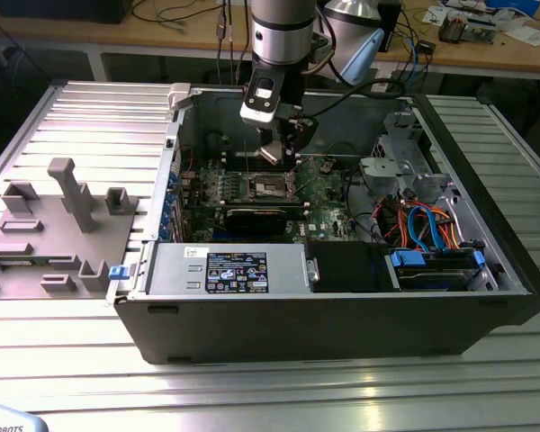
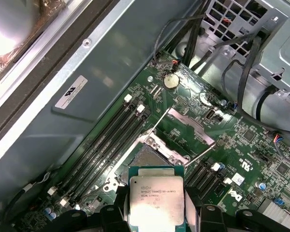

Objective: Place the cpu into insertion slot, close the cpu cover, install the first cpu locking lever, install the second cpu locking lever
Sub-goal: 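Place the cpu into insertion slot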

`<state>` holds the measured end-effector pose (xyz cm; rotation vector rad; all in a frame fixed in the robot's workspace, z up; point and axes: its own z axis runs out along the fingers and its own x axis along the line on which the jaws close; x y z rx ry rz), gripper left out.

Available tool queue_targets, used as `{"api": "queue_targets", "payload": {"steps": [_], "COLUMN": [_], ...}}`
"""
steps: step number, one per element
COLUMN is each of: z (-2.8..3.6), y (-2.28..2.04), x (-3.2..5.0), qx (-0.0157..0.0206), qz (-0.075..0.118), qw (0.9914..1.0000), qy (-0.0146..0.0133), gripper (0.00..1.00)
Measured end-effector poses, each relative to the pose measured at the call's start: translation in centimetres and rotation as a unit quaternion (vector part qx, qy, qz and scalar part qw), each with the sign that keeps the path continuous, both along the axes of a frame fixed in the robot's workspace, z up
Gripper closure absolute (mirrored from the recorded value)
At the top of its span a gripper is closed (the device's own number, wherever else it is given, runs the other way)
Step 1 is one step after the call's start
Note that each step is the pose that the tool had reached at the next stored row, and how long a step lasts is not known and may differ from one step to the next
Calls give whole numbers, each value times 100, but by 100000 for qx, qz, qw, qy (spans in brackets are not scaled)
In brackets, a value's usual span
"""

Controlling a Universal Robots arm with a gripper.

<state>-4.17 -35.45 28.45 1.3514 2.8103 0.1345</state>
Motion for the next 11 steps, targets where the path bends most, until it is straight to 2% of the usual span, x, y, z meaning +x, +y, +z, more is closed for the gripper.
{"api": "queue_targets", "payload": {"steps": [11], "z": [0], "y": [0], "x": [0], "qx": [1], "qz": [-1912], "qw": [99982], "qy": [1], "gripper": [45]}}
